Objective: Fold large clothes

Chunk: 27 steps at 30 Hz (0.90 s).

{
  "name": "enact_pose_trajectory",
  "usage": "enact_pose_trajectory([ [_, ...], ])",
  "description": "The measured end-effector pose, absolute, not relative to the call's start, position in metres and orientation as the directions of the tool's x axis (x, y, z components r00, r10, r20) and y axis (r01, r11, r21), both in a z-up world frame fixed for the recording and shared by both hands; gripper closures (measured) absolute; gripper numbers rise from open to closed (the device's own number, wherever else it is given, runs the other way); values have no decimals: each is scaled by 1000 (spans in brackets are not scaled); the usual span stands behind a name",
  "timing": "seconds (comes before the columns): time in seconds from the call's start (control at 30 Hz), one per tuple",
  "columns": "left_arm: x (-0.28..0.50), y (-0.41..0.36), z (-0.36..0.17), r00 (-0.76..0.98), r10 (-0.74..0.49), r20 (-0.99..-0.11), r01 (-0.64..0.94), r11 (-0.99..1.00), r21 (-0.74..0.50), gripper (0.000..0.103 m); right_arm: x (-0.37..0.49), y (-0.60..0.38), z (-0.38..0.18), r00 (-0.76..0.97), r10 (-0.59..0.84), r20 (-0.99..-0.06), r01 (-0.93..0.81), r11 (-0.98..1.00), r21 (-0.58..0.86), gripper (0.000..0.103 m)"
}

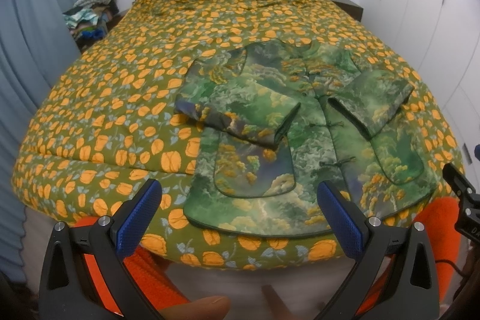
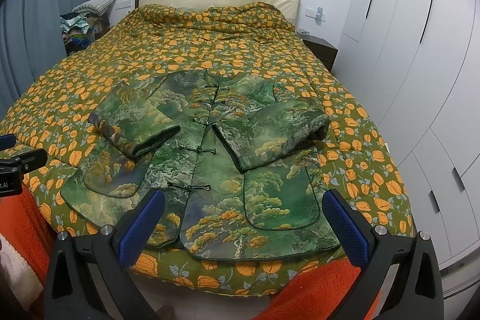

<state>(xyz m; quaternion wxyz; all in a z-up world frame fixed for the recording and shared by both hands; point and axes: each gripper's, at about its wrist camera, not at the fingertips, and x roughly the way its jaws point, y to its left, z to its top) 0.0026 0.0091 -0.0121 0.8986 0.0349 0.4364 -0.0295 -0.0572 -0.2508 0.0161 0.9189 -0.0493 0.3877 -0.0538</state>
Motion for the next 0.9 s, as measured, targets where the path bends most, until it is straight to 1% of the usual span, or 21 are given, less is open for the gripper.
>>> enact_pose_trajectory([
  [0.9, -1, 11, -13, 614, -22, -789, 85, 996, 38, 0, -57, -250, 15, 696, -143, -703, 67, 989, -135, 0],
])
